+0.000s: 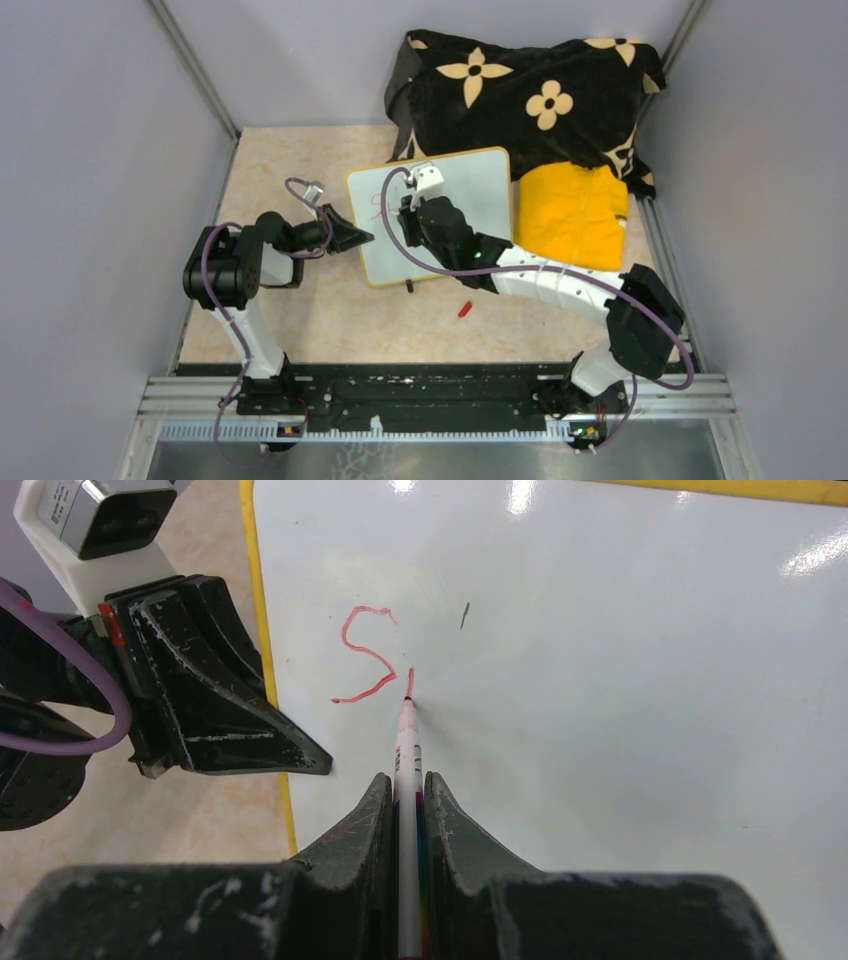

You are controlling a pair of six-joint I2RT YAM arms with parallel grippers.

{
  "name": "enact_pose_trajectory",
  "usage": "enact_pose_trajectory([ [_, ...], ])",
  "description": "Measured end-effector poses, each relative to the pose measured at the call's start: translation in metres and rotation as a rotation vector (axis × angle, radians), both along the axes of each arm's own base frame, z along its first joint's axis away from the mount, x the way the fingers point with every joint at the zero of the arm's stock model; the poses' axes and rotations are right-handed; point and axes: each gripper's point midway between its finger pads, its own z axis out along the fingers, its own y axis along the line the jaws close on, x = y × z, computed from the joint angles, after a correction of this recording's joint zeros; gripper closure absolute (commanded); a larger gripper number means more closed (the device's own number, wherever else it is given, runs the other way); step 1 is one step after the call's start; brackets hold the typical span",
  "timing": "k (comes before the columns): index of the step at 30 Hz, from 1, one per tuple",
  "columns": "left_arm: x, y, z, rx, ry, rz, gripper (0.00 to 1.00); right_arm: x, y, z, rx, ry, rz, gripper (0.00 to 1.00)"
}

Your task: Write a sentence on the whiteboard

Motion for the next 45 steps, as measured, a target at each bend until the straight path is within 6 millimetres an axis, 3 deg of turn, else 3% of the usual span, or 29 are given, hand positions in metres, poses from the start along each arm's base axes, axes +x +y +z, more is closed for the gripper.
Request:
enact_pose_trajectory([
  [10,0.0,0.0,0.0,0.001,-0.003,-0.001,1.0,0.009,-0.003,0.015,0.015,-0.018,-0.025,1.0],
  [45,0.0,0.0,0.0,0.001,0.002,0.0,1.0,0.004,-0.017,0.002,0.023,0.013,-0.04,1.0],
])
